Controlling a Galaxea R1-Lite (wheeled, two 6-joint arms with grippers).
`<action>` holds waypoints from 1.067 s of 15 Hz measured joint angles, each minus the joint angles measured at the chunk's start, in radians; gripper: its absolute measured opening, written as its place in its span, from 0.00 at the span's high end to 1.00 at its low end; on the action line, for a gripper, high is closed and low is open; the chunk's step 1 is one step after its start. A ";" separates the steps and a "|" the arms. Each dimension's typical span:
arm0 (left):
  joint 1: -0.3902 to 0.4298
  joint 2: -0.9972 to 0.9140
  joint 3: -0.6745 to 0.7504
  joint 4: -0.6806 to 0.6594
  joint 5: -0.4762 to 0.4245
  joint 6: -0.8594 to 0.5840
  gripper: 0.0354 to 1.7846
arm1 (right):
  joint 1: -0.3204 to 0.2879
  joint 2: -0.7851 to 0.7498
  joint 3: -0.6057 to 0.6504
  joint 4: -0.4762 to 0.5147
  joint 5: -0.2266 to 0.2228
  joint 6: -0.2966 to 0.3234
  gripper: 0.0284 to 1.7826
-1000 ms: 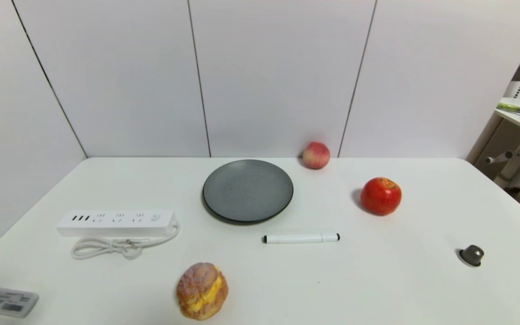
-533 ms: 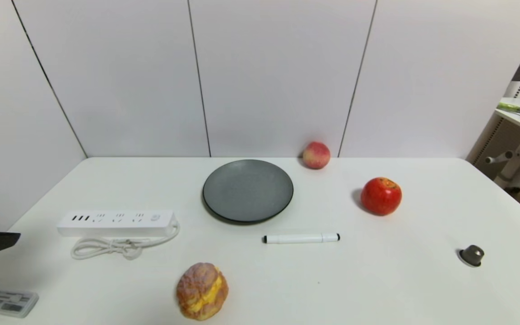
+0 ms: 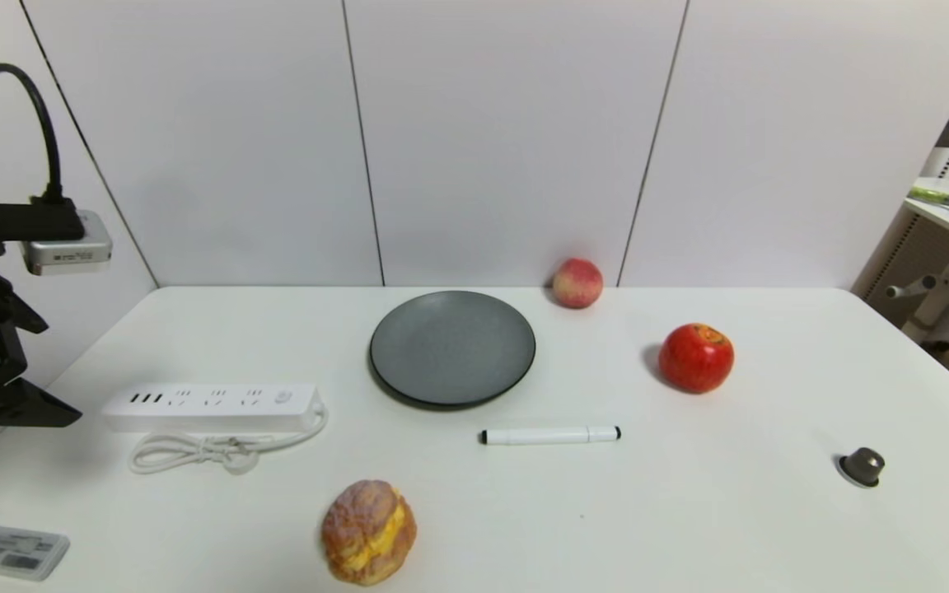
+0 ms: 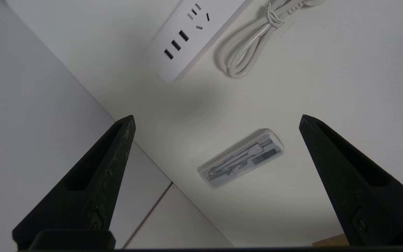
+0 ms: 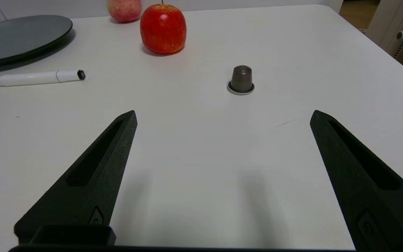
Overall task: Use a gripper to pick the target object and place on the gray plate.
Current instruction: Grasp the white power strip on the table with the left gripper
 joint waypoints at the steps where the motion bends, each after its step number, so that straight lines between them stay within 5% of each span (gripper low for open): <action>1: 0.024 0.034 -0.007 0.001 -0.040 0.069 0.06 | 0.000 0.000 0.000 0.000 0.000 0.000 0.04; 7: 0.124 0.213 -0.010 -0.072 -0.263 0.466 0.06 | 0.000 0.000 0.000 0.000 0.000 0.000 0.04; 16: 0.138 0.359 -0.007 -0.080 -0.355 0.675 0.06 | 0.000 0.000 0.000 0.000 0.000 0.000 0.04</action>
